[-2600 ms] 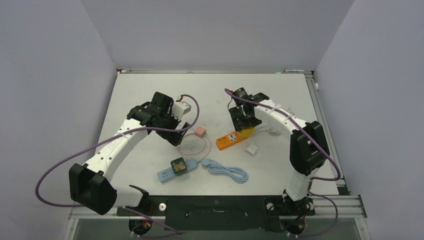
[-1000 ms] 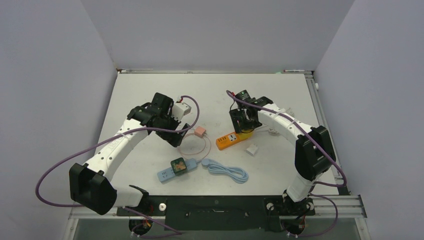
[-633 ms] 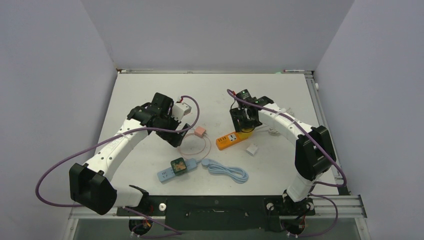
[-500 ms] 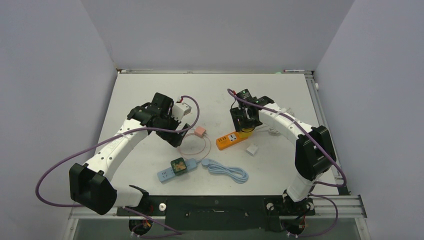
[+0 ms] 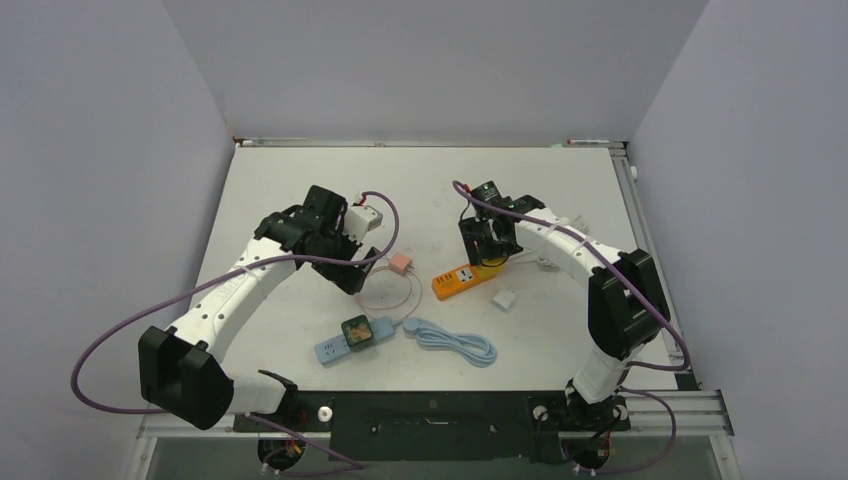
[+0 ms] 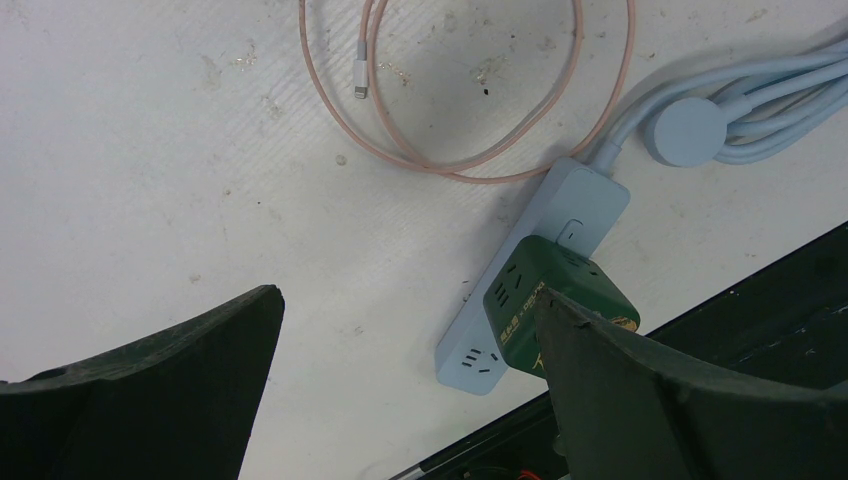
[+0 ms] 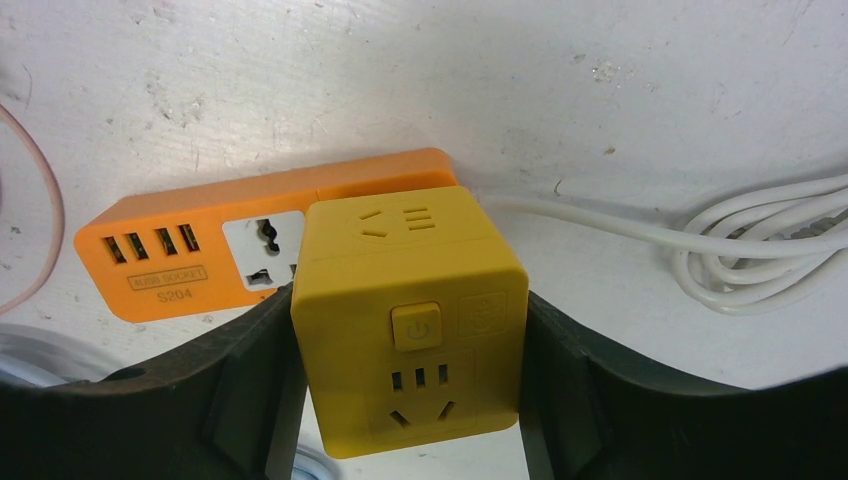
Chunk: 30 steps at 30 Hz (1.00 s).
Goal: Insert the plug
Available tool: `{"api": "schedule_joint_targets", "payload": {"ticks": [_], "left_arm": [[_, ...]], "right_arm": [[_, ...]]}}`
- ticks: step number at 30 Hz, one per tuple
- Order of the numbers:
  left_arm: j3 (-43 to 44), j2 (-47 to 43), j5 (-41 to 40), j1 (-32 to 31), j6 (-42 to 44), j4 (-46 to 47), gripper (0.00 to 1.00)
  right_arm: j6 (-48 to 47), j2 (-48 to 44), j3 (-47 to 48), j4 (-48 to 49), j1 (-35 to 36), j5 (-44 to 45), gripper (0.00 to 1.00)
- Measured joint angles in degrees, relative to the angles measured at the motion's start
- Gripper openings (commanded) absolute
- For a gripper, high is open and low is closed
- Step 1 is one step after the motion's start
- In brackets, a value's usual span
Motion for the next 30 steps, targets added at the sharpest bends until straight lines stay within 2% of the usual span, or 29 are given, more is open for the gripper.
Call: {"api": "schedule_joint_targets", "payload": {"ticks": [19, 30], "left_arm": [[0.00, 0.00, 0.04, 0.00, 0.02, -0.02, 0.94], [0.00, 0.00, 0.22, 0.00, 0.02, -0.02, 0.94]], "right_arm": [[-0.02, 0.04, -0.37, 0.87, 0.00, 0.46, 0.05], [0.70, 0.96, -0.61, 1.11, 0.50, 3.61, 0.05]]}}
